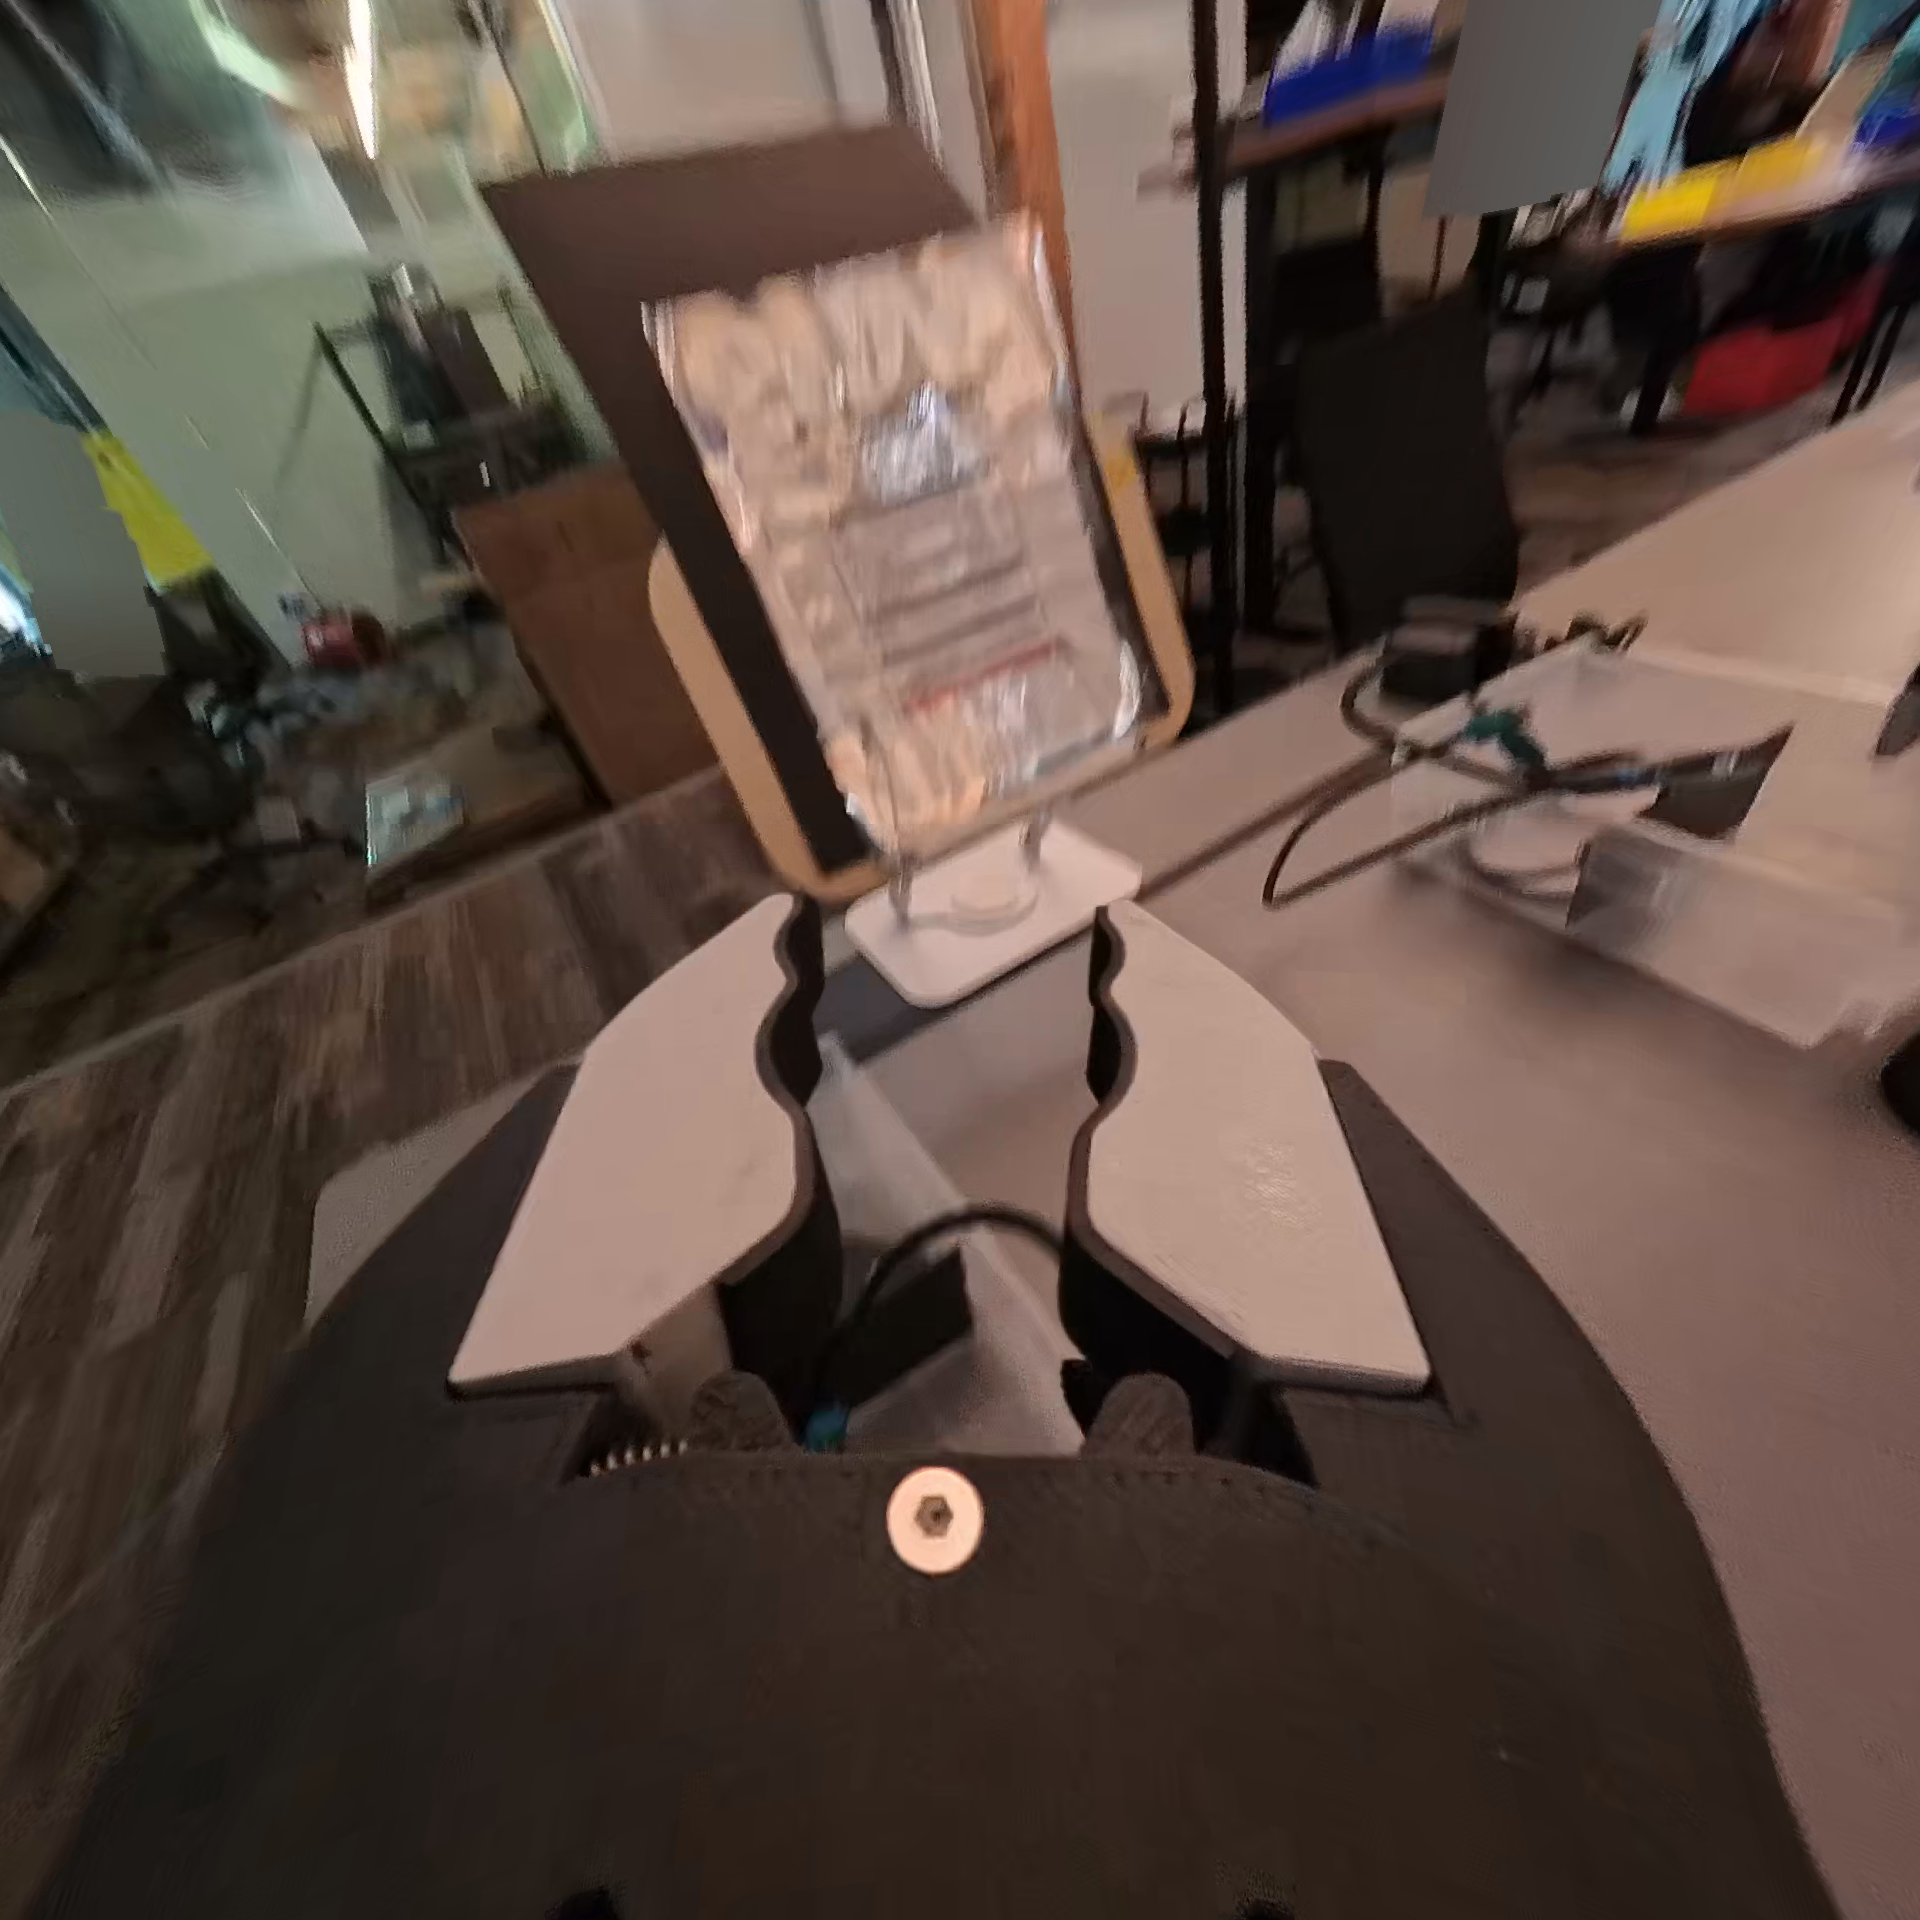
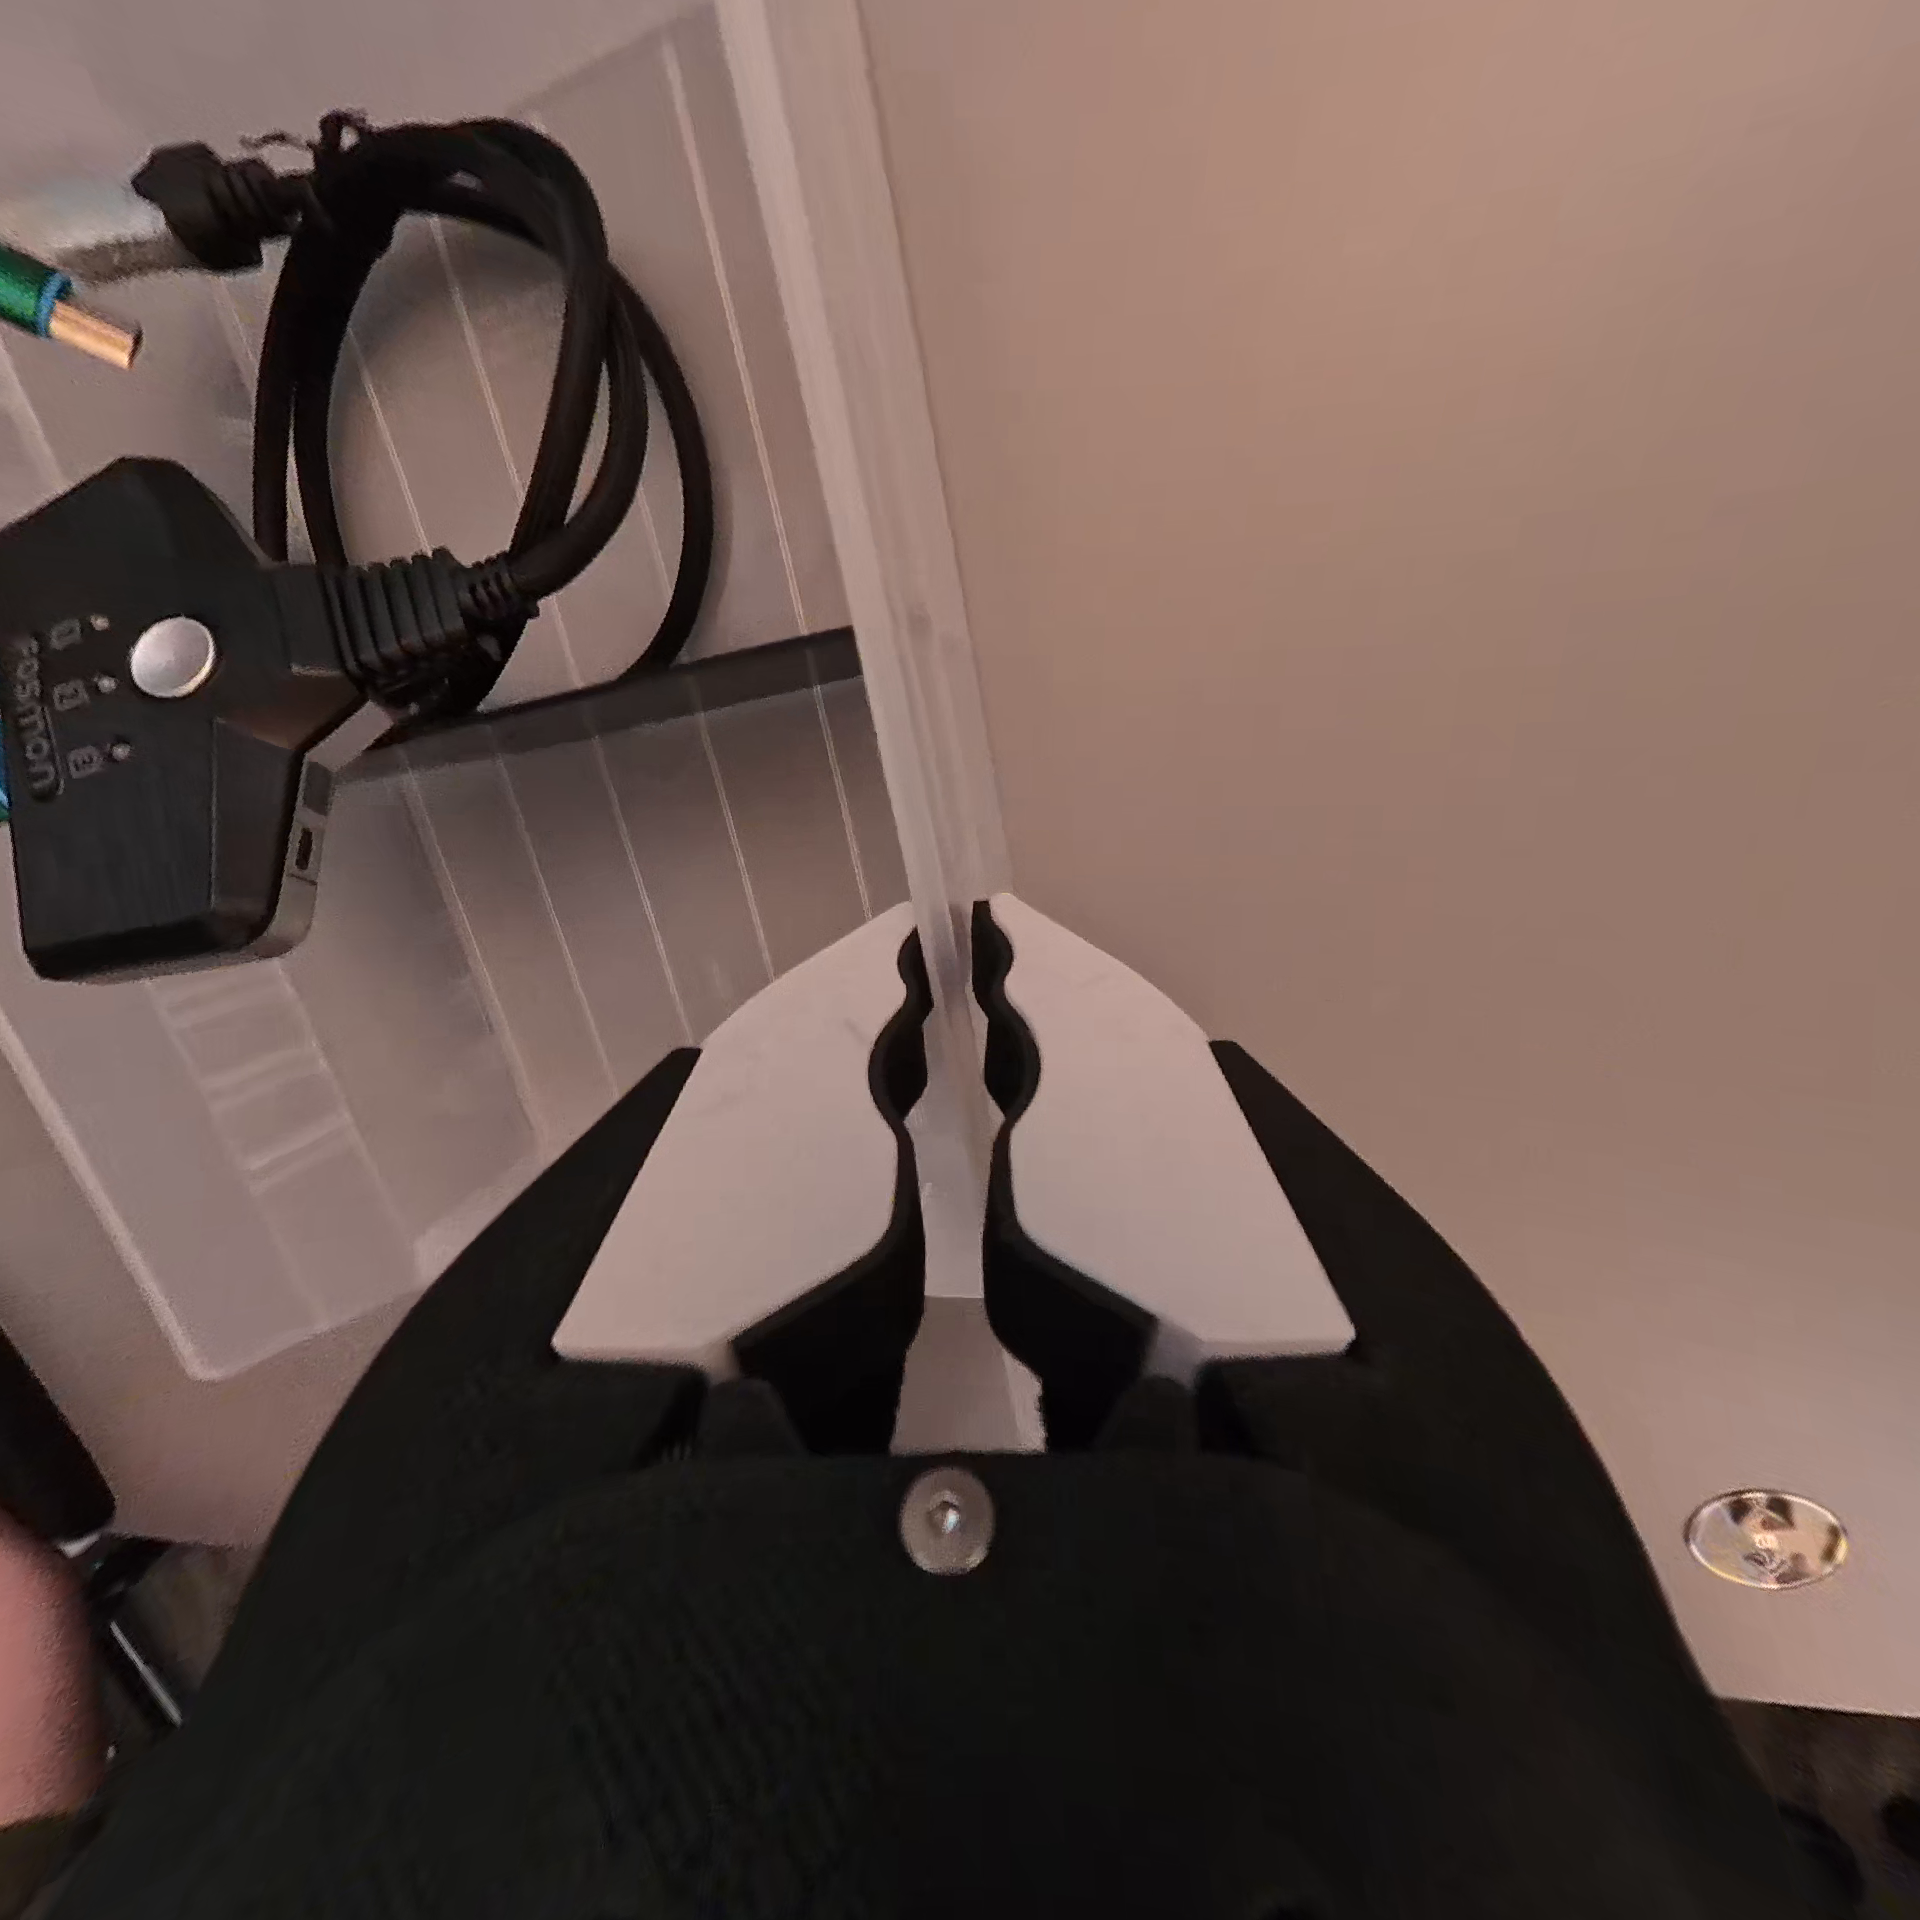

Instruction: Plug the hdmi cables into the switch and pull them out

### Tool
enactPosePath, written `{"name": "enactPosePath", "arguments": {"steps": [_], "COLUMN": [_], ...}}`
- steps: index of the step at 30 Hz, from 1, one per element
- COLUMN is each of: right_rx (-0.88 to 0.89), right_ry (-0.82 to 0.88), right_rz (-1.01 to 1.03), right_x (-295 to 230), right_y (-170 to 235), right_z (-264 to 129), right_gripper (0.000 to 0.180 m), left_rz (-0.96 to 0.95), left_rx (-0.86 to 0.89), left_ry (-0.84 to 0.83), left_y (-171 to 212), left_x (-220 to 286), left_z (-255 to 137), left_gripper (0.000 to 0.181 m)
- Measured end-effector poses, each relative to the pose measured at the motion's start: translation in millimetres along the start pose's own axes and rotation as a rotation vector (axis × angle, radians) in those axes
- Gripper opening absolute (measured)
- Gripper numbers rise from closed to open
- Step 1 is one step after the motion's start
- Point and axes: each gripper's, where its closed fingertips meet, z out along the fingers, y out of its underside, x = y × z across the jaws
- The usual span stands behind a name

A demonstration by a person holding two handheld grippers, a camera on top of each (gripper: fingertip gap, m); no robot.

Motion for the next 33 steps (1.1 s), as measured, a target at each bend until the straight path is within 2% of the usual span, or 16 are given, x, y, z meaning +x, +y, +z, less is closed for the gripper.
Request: {"name": "enactPosePath", "arguments": {"steps": [2,5,9,11,13,14,19,22,23,28,31,33], "right_rx": [-0.008,0.007,-0.006,-0.08,-0.212,-0.278,-0.277,-0.262,-0.259,-0.245,-0.248,-0.241], "right_ry": [-0.003,0.017,0.023,0.016,0.005,0.038,0.086,0.085,0.09,0.095,0.098,0.07], "right_rz": [-0.026,-0.041,-0.08,-0.115,-0.115,-0.087,-0.11,-0.075,-0.08,-0.051,-0.063,-0.046], "right_x": [-5.4,-5.0,-3.8,-4.4,-3.5,2.1,5.2,8.5,10.4,18.7,18.7,15.2], "right_y": [-0.3,-5.8,-5.9,1.7,13.7,17.9,16.2,13.2,12.7,11.9,12.3,12.6], "right_z": [1.7,3.0,5.6,18.1,36.0,40.9,41.2,41.1,40.8,38.8,38.9,38.5], "right_gripper": [0.006,0.006,0.007,0.016,0.019,0.012,0.005,0.005,0.005,0.005,0.006,0.013], "left_rz": [0.037,0.112,0.127,0.127,0.106,0.105,0.168,0.203,0.208,0.213,0.194,0.209], "left_rx": [-0.16,-0.283,-0.524,-0.586,-0.615,-0.618,-0.694,-0.675,-0.67,-0.608,-0.542,-0.482], "left_ry": [-0.011,-0.03,0.097,0.174,0.223,0.22,0.239,0.266,0.266,0.216,0.114,0.025], "left_y": [33.1,73.4,146.2,173.0,190.0,195.4,222.2,224.4,223.6,202.2,171.6,136.3], "left_x": [-12.7,-36.7,-42.2,-36.7,-32.0,-32.7,-27.8,-24.1,-24.7,-37.0,-52.1,-55.8], "left_z": [3.1,13.5,34.9,49.6,66.7,75.4,95.0,100.5,100.5,87.3,73.1,59.0], "left_gripper": [0.049,0.046,0.048,0.049,0.045,0.046,0.038,0.013,0.01,0.008,0.007,0.007]}}
